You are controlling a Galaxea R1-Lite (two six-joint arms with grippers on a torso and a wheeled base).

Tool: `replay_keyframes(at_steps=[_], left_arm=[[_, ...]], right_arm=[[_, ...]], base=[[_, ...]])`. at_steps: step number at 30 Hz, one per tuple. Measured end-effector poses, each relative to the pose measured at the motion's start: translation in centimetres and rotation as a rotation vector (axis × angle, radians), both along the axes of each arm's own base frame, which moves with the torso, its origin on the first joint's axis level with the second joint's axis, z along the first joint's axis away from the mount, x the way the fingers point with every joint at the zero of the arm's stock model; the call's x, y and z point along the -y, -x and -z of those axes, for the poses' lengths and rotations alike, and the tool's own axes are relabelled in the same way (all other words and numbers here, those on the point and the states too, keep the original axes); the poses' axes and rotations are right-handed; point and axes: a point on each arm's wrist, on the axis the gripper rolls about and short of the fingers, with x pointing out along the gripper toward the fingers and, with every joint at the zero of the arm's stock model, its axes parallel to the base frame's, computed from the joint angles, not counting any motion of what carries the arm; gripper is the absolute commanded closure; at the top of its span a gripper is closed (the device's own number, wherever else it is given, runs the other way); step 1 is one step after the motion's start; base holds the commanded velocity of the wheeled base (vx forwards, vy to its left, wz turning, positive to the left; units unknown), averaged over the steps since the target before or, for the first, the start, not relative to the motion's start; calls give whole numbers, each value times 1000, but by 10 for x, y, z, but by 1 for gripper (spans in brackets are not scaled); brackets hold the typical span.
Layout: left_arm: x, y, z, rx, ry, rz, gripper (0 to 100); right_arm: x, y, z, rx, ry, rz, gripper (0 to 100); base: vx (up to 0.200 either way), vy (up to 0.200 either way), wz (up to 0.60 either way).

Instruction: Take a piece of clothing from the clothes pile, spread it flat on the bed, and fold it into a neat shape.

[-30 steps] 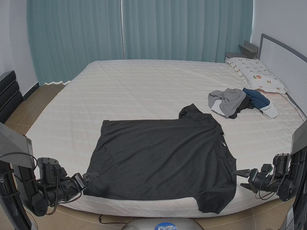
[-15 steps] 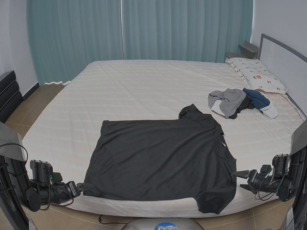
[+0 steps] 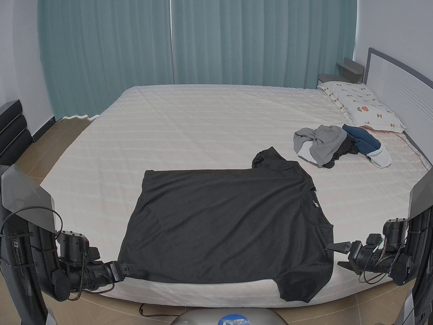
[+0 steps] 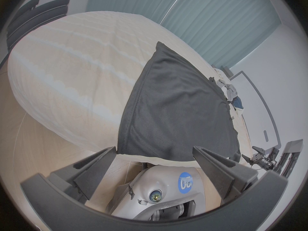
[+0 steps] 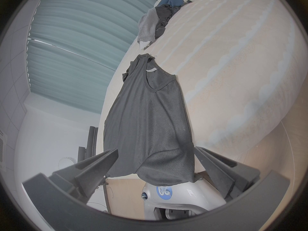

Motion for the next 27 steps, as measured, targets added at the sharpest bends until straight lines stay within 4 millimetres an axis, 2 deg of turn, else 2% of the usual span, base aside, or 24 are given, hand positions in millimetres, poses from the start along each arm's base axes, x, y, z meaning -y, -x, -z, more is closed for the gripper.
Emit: replay_keyframes(at_steps=[12,20,27], left_arm=[[4,-7,14,-13,-46,-19,0],[3,-6,16,-24,-52,-25,0],[4,-15,18,2,-46,-28,0]], right_arm=[[0,0,2,-1,11,-9,0],[0,0,2,-2,11,-9,0],[0,0,2,-2,11,-9,0]], base=[[0,0,0],[0,0,0],[0,0,0]])
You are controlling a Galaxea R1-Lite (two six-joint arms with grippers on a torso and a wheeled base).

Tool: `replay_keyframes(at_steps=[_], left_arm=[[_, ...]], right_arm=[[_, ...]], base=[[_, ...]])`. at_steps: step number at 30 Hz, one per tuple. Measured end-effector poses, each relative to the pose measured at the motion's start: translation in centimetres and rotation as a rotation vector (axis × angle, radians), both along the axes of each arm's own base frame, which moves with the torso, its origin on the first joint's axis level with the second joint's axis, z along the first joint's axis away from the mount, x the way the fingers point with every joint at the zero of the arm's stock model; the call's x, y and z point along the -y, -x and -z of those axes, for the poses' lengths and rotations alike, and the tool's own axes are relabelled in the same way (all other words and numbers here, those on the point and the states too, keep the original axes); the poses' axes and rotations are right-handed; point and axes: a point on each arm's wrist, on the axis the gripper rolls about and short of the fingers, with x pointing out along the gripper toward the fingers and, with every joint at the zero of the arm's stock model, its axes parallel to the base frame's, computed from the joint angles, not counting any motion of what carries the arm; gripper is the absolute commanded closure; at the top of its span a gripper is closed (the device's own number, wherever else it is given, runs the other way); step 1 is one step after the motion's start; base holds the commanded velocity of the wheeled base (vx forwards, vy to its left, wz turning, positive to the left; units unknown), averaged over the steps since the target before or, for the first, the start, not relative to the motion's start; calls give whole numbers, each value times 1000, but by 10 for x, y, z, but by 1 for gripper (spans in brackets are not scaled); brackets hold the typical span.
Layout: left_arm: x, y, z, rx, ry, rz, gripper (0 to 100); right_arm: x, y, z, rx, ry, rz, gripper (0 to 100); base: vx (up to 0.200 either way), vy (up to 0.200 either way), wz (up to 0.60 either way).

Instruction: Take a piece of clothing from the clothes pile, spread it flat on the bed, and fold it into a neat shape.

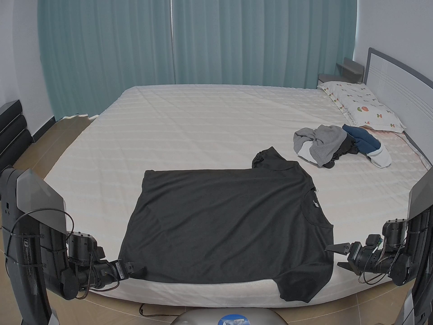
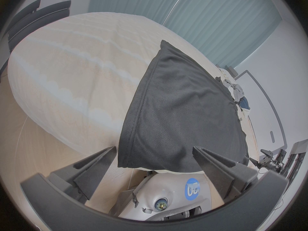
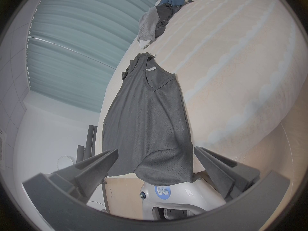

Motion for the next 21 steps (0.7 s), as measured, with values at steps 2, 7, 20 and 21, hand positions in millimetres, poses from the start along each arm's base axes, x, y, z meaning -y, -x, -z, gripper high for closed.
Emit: replay_keyframes(at_steps=[2,7,20,21], left_arm=[[0,-1,0,1,1,0,0],[0,-1,1,0,4,-1,100],[-3,5,1,-28,11,-29,100],[-3,5,1,-28,11,-30,100]], right_arm=[[0,0,0,0,0,0,0],[0,0,0,0,0,0,0],[0,0,0,4,11,-1,0],[0,0,0,6,15,-1,0]], base=[[0,0,0],[0,0,0],[0,0,0],[0,0,0]])
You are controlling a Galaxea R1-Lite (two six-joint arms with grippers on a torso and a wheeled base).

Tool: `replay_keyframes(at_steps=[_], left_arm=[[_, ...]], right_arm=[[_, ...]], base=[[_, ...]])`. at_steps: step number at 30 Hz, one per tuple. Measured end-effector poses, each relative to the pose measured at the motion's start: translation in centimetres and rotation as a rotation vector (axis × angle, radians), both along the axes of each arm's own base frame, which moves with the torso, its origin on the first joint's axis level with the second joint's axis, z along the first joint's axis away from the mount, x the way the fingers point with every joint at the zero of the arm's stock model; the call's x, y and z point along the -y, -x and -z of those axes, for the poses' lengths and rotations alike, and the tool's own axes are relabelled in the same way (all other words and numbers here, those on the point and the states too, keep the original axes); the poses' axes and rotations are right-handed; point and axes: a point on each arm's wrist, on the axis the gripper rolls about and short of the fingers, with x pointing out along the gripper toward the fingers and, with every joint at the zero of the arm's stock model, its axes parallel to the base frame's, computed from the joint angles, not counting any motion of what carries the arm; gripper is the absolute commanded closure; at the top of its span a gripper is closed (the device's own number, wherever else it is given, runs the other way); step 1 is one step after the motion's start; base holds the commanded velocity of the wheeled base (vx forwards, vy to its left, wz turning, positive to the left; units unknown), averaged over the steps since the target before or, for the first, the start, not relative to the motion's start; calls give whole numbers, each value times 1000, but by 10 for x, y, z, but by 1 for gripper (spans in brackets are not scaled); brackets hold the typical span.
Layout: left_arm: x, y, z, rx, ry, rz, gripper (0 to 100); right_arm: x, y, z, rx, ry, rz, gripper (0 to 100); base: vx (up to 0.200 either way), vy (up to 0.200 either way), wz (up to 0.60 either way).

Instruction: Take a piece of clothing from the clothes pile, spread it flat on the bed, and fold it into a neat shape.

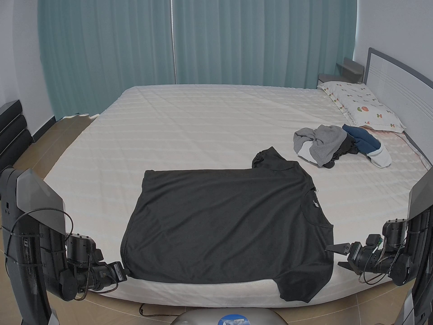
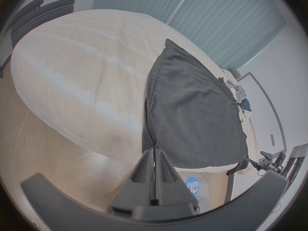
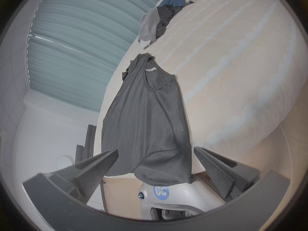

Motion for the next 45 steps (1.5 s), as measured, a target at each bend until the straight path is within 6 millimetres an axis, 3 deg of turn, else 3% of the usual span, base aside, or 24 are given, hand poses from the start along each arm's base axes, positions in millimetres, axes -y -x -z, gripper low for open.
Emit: replay_keyframes(at_steps=[8,27,28,45], left_arm=[[-2,0,-1,-20,47,-62,100],[-10,4,-13,43,185,-121,100],[-10,5,-13,43,185,-120,100],[-10,4,-13,43,179,-122,100]], right_arm=[[-1,-1,2,12,88,24,0],[-21,-28,19,45,183,44,0],[-22,-30,19,50,183,44,100],[-18,-61,8,192,176,78,100]], base=[[0,0,0],[0,0,0],[0,0,0],[0,0,0]])
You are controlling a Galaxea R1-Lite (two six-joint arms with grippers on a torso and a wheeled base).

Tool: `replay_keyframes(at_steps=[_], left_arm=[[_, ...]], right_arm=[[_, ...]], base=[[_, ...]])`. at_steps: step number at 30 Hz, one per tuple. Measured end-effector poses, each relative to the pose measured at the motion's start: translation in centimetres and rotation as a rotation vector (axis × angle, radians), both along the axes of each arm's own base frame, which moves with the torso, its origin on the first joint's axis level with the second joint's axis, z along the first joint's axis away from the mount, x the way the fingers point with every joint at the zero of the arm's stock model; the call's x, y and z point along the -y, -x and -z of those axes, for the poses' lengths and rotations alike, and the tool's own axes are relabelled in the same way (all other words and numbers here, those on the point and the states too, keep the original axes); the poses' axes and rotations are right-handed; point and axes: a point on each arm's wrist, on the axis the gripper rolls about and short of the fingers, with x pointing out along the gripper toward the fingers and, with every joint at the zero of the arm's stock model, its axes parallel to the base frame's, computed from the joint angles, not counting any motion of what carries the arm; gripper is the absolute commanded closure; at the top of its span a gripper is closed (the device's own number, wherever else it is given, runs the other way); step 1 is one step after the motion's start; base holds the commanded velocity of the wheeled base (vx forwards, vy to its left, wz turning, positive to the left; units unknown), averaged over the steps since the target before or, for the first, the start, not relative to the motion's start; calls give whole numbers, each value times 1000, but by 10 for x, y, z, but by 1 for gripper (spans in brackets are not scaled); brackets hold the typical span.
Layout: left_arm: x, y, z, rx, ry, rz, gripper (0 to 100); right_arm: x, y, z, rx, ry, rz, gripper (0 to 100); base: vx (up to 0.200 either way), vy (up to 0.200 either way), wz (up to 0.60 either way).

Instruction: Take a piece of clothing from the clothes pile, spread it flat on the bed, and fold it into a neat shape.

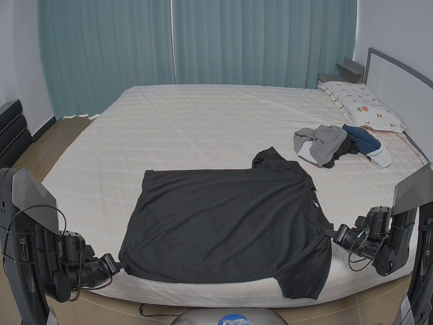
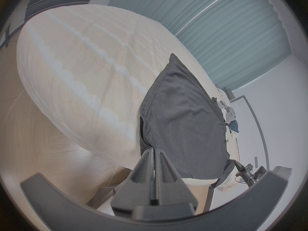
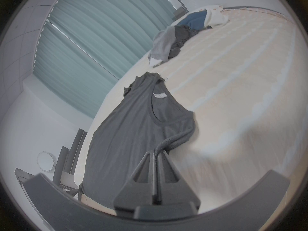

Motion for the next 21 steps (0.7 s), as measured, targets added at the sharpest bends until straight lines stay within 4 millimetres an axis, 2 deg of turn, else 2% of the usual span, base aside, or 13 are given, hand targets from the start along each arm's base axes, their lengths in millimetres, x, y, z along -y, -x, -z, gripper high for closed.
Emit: replay_keyframes(at_steps=[9,10,16,21], left_arm=[[0,0,0,1,-1,-1,100],[0,0,0,1,-1,-1,100],[0,-1,0,3,0,-2,100],[0,-1,0,3,0,-2,100]], right_arm=[[-1,-25,-9,107,0,-1,100],[-2,-27,-8,111,0,-2,0],[-3,-38,-2,123,14,22,0],[-1,-33,6,85,21,24,0]], base=[[0,0,0],[0,0,0],[0,0,0],[0,0,0]])
